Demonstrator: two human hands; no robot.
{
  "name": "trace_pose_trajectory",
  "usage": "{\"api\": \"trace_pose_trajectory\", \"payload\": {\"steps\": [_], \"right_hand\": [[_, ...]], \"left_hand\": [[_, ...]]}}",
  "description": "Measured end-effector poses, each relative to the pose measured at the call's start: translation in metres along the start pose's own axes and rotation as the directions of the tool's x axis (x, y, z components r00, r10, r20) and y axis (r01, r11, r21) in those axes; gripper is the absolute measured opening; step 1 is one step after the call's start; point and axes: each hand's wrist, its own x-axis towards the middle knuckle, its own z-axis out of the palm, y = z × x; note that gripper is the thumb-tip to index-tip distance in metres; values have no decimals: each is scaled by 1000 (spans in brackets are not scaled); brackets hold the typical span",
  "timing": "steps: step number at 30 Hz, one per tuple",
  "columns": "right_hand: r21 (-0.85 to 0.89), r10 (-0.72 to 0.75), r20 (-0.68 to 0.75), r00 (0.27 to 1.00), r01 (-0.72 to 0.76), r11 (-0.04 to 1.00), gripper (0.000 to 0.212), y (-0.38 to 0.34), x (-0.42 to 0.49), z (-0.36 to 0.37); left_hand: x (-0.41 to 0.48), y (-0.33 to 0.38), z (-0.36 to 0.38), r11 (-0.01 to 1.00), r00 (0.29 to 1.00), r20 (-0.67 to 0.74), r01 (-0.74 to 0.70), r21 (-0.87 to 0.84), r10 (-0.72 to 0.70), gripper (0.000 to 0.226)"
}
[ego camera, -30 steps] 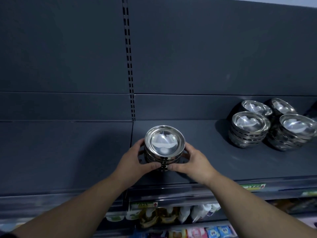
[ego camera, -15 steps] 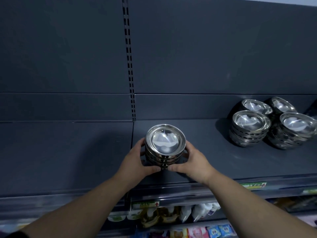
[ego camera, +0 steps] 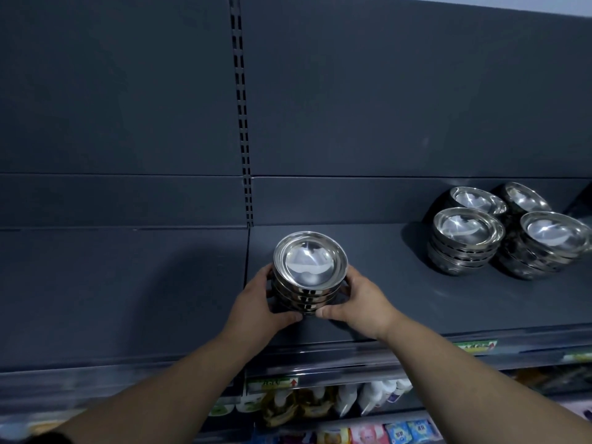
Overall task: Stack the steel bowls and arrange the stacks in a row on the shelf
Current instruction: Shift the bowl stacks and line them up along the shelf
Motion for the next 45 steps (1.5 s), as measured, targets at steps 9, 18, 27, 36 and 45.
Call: {"api": "trace_pose_trajectory", "payload": {"steps": [9,18,27,36,45], "right_hand": [[-92,75,-96,993,-84,992,105,4,-16,-2],[-225,134,-217,967,-183,957,79,16,-54,-32],[-324,102,-308,946,-205,924,66,47,-89,-114],[-432,99,-277,956,-216,876,69,122,-121,-241],[-399,78,-196,978,-152,905,68,153,-91,-296]], "left_hand": [[-4,4,-11,988,1000,18,10,151,-13,108],[-16,58,-15,933,973,-66,-190,307,220,103],[-14,110,69,781,889,109,-444,439,445,61],[0,120,203,859,986,145,-141,492,79,66],[23,144,267,960,990,-20,138,242,-137,74]]}}
